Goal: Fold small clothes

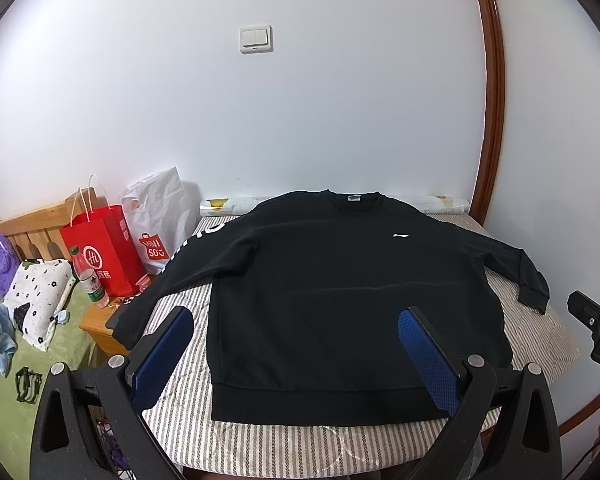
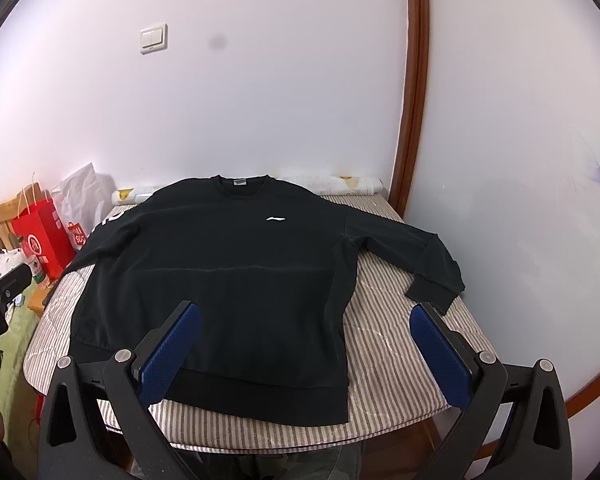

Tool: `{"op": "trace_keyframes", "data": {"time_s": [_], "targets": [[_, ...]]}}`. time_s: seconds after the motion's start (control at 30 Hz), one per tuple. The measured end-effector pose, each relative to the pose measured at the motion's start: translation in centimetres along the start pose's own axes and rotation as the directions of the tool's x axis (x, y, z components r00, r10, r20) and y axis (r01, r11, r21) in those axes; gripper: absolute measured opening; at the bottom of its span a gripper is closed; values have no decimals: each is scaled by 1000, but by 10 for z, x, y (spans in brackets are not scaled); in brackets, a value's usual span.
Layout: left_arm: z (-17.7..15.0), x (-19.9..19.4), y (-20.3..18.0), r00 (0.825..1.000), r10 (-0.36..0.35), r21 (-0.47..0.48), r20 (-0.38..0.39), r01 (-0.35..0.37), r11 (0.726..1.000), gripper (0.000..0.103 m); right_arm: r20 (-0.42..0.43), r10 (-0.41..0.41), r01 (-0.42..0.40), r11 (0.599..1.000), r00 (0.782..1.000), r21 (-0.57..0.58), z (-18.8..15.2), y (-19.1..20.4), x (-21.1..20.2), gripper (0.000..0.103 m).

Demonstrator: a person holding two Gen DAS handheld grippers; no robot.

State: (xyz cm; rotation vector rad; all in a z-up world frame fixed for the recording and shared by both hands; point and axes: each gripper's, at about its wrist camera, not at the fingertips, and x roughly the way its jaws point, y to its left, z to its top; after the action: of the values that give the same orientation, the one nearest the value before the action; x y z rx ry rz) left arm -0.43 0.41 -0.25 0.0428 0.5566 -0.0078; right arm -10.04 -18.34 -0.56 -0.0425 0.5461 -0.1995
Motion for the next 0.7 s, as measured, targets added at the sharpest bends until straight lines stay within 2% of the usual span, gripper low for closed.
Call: {"op": "trace_keyframes", "data": {"time_s": [0.7], "targets": [[-1, 1, -3, 1000, 1, -3, 0, -1, 1000, 103, 10, 11, -11, 1000, 1000, -17, 3, 8, -7, 103]]}}
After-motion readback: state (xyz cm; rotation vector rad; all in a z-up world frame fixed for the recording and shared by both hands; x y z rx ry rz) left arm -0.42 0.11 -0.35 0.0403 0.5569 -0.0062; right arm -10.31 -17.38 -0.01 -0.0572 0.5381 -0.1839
